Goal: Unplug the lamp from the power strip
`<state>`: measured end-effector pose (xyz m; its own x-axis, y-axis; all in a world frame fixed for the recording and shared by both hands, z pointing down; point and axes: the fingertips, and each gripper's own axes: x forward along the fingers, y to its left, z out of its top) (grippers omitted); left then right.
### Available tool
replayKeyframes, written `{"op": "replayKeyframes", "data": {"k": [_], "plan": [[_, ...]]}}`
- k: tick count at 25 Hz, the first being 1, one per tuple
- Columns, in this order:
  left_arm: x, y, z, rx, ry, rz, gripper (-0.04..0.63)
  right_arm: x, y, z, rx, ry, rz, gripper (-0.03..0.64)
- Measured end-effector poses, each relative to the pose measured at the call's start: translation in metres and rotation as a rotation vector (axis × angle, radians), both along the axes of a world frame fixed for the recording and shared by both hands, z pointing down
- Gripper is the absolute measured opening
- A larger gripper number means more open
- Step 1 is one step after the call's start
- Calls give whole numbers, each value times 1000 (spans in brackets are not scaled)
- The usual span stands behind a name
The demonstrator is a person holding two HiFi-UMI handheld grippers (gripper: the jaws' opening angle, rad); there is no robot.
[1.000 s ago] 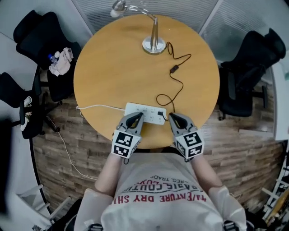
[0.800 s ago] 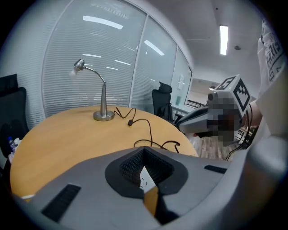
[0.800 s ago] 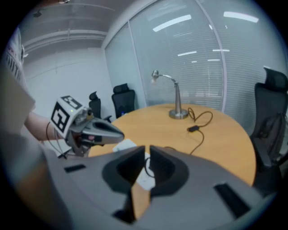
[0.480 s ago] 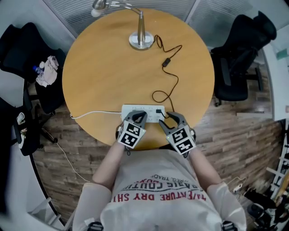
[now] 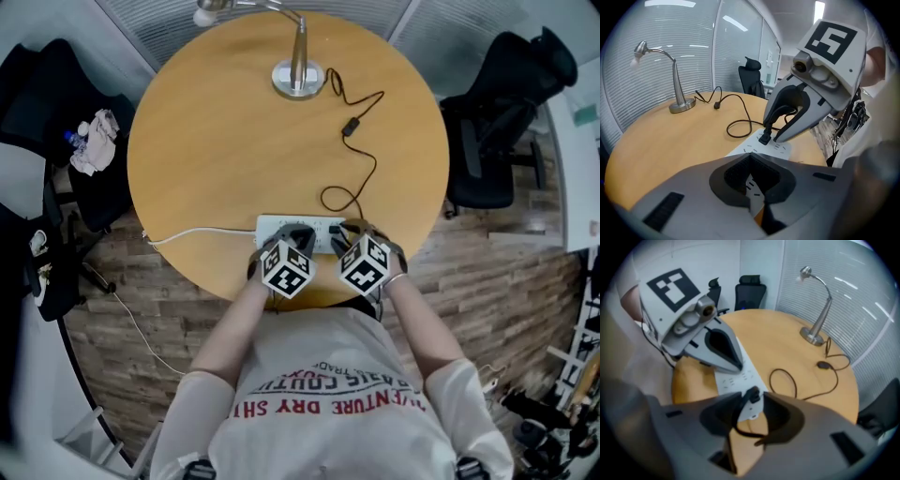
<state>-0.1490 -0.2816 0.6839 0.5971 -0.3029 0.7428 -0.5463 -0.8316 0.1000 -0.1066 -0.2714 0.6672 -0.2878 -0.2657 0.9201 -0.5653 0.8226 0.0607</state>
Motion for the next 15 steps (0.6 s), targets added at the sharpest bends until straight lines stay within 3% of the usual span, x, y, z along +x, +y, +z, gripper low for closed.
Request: {"op": "replayKeyframes", "data": {"k": [6,15], "plan": [[2,-1,0,13,1,11,28,-4,-4,13,-30,90,-107,98],[1,-1,1,3,0,13,28,-5,-4,15,-80,90,-165,87]]}}
